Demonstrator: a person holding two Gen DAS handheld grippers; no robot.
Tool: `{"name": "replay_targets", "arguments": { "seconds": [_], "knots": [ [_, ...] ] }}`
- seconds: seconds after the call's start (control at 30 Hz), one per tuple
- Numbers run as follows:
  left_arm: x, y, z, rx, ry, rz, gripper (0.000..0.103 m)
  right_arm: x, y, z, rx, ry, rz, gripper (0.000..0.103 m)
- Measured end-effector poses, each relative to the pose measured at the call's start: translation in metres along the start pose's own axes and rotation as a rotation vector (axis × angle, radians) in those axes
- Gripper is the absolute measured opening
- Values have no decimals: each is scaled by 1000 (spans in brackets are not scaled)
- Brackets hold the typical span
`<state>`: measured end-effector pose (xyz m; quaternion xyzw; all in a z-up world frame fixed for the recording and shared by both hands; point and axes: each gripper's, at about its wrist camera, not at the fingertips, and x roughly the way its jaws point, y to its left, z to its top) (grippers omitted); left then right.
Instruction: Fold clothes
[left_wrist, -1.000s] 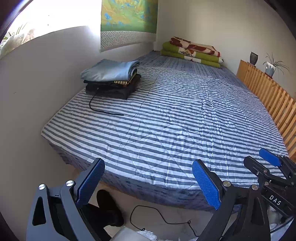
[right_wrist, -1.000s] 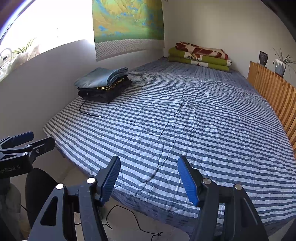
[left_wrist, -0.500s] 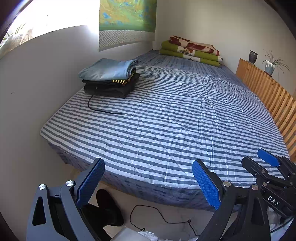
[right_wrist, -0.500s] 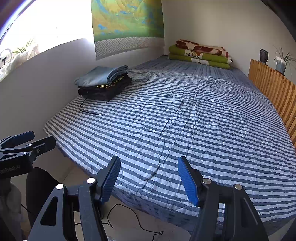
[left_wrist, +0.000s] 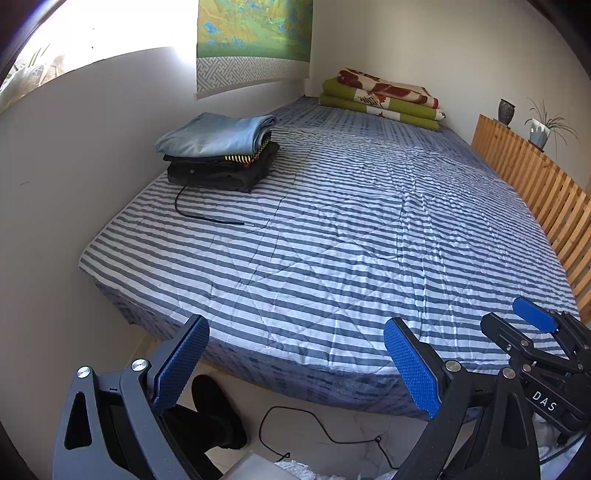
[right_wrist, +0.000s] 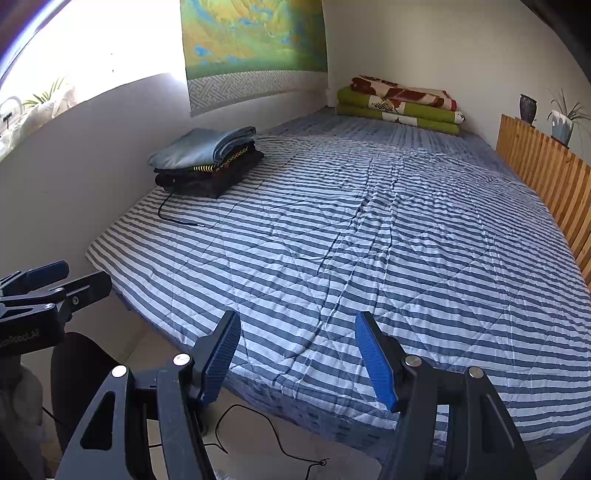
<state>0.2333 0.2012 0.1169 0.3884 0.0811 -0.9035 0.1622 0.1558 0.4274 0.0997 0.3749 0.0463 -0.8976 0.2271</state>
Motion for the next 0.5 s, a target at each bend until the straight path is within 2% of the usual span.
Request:
{"name": "replay_targets", "arguments": {
  "seconds": [0.5],
  "knots": [
    [9, 2, 1, -8, 3, -8, 97, 9, -2, 0, 3, 18, -6, 60]
  ]
}}
